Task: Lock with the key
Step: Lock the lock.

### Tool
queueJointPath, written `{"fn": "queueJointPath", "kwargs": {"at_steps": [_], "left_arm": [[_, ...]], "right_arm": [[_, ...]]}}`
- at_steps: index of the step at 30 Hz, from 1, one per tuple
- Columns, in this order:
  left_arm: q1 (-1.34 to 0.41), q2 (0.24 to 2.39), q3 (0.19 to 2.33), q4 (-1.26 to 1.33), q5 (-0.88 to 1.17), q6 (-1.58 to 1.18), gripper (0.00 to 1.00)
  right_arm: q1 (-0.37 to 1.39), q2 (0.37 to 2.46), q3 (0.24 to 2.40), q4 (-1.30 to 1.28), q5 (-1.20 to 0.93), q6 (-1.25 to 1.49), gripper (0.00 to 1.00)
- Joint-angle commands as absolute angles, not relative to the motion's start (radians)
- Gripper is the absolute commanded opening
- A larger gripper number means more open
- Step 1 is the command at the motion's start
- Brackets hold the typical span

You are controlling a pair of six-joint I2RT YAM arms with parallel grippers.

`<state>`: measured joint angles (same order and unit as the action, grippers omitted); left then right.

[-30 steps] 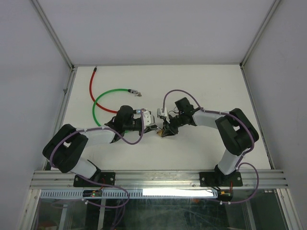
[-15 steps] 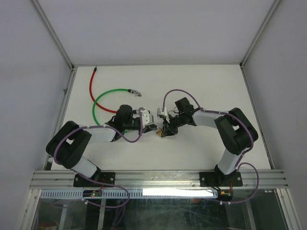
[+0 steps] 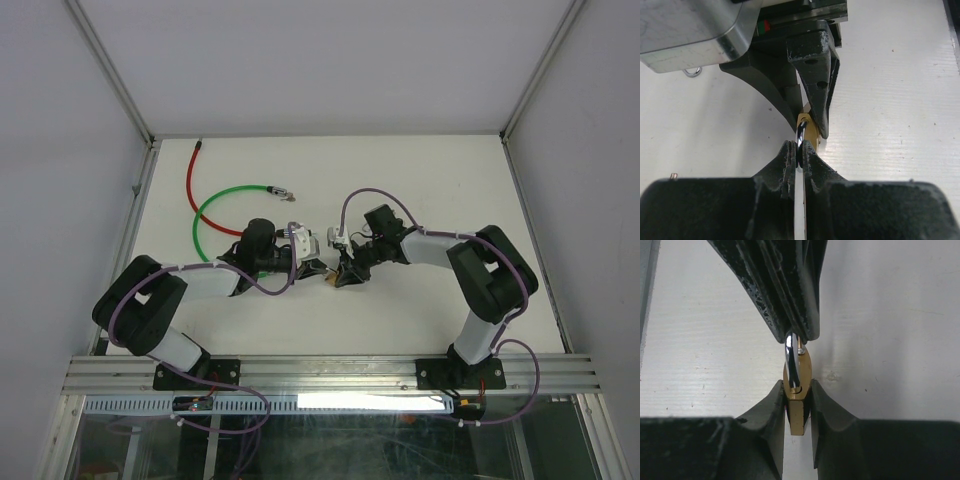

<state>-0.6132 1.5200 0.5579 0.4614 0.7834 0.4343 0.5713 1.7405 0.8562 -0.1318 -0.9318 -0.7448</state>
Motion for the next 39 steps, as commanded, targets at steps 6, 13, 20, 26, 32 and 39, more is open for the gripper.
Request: {"fn": "queueJointPath", "kwargs": {"at_steps": [6,13,20,26,32,39], "left_arm": [[-0.655,1.484,0.561,0.404,1.013,0.393,0.00],[-0.654,1.504,0.589,0.351,1.032,0.359,0.00],[-0.654,1.578,0.653,0.261,1.006,0.325,0.00],[-0.659,1.620,0.654,0.245,0.946,0.353,0.00],[-0.672,1.634,0.624,0.280,0.909,0.354,0.00],[-0.679,1.628,0.608,0.285,0.913,0.328,0.00]], "right_arm": [[0.589,1.735,0.882,0.013,-0.921,-0.789,0.00],[0.593,1.735,0.888,-0.001,-0.922,-0.799,0.00],[0.594,1.744,0.896,-0.022,-0.912,-0.810,0.00],[0.595,1.751,0.899,-0.028,-0.911,-0.811,0.00],[0.605,1.772,0.920,-0.083,-0.907,-0.845,0.00],[0.623,1.783,0.924,-0.107,-0.900,-0.851,0.00]]}}
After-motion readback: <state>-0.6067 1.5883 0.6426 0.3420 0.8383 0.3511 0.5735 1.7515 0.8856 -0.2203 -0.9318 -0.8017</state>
